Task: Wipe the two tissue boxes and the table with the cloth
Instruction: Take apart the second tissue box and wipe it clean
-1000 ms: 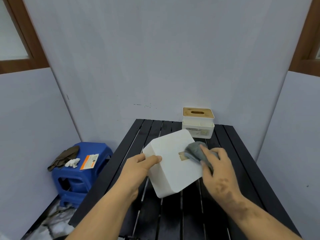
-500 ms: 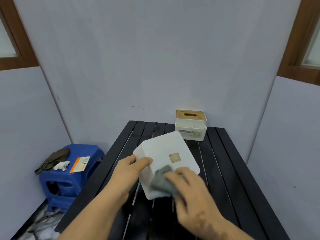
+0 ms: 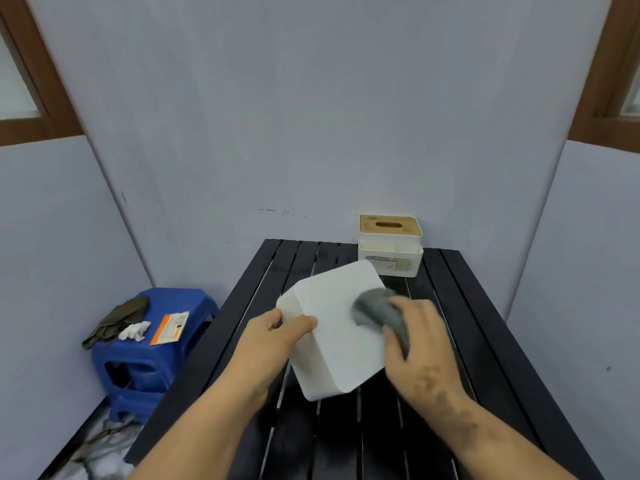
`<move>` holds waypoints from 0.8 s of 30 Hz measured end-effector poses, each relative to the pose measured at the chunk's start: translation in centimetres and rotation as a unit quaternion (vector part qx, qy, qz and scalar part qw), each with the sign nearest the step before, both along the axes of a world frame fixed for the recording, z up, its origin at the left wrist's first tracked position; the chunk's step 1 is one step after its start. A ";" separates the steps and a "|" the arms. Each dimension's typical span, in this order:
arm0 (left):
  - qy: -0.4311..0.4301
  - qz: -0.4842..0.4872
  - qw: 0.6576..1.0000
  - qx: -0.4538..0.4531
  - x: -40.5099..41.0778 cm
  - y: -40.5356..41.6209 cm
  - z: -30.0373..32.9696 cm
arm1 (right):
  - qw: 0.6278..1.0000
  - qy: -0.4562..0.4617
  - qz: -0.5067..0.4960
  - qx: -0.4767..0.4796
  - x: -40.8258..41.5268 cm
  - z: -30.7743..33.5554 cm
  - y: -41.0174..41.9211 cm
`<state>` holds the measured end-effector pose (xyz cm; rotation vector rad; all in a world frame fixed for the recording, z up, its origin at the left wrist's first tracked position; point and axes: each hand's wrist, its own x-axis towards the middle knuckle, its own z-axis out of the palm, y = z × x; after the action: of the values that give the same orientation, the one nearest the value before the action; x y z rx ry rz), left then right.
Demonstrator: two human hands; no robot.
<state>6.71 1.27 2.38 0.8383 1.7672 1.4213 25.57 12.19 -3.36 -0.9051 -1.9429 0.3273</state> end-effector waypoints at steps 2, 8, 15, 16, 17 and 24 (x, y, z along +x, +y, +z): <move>0.003 -0.005 1.000 0.007 0.1 -0.1 -0.2 | 0.996 0.034 -0.061 -0.050 -0.7 0.0 -0.3; 0.012 -0.017 1.000 0.014 -0.1 -0.4 -0.4 | 0.997 0.037 0.068 -0.023 -1.8 1.6 -0.6; 0.031 -0.032 0.998 0.040 0.3 -0.5 -0.6 | 0.986 0.049 0.162 -0.002 -3.7 2.3 -2.9; 0.033 -0.034 0.998 0.039 0.2 -0.4 -0.6 | 0.984 0.054 0.170 0.015 -3.6 2.4 -1.7; 0.034 -0.034 0.998 0.036 0.2 -0.5 -0.5 | 0.988 0.076 0.135 0.005 -3.3 2.5 -0.4; 0.031 -0.032 0.998 0.051 0.2 -0.4 -0.5 | 0.984 0.045 0.171 0.030 -4.4 2.7 -2.1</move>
<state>6.89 0.84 1.91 0.9934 1.7090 1.4663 21.14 10.14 -0.70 -0.5055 -2.0100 0.4970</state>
